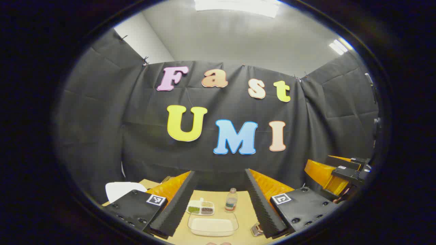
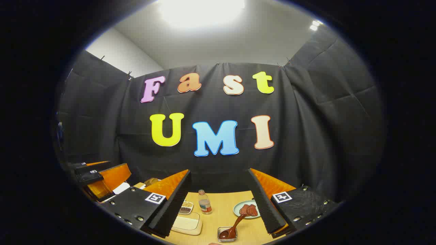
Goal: Close the left gripper, press the button to open the rice cooker; take a wooden spoon from the chopstick holder with the right hand, scoop a spoonful of rice and pour it into the rice cooker, then put the wooden spoon back into the chopstick holder.
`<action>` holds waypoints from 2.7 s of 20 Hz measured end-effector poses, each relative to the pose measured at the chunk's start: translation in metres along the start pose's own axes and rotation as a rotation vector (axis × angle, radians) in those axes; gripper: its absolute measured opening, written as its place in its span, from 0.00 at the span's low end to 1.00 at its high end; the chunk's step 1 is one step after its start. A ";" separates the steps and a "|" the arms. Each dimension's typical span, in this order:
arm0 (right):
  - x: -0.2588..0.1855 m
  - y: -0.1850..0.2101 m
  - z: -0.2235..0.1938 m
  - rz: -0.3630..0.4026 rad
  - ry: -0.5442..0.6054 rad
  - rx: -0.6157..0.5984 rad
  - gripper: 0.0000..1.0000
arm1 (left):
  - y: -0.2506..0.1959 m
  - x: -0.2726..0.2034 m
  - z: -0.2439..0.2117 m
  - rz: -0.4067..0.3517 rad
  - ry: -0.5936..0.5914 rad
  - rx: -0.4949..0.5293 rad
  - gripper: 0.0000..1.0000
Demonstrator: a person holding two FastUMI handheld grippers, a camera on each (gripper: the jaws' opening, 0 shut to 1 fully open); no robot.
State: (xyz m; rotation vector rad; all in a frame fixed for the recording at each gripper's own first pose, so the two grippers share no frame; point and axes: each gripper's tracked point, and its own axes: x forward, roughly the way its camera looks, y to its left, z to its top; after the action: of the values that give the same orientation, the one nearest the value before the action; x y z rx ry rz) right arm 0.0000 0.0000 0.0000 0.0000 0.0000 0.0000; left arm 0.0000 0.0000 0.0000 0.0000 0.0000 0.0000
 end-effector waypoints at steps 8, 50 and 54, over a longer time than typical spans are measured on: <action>0.001 0.002 0.007 -0.028 -0.004 -0.005 0.98 | 0.016 0.010 -0.005 0.018 0.050 -0.038 0.97; 0.051 0.046 -0.064 0.004 0.175 -0.039 0.99 | 0.324 0.056 -0.259 0.272 0.681 -0.122 0.09; 0.052 0.045 -0.067 -0.007 0.182 -0.037 0.99 | 0.335 0.059 -0.282 0.308 0.714 -0.132 0.09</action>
State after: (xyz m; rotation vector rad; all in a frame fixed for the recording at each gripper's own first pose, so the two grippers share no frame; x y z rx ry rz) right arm 0.0524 0.0446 -0.0667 -0.0369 0.1816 -0.0074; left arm 0.0589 0.3352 -0.2817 -0.1323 0.7142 0.3083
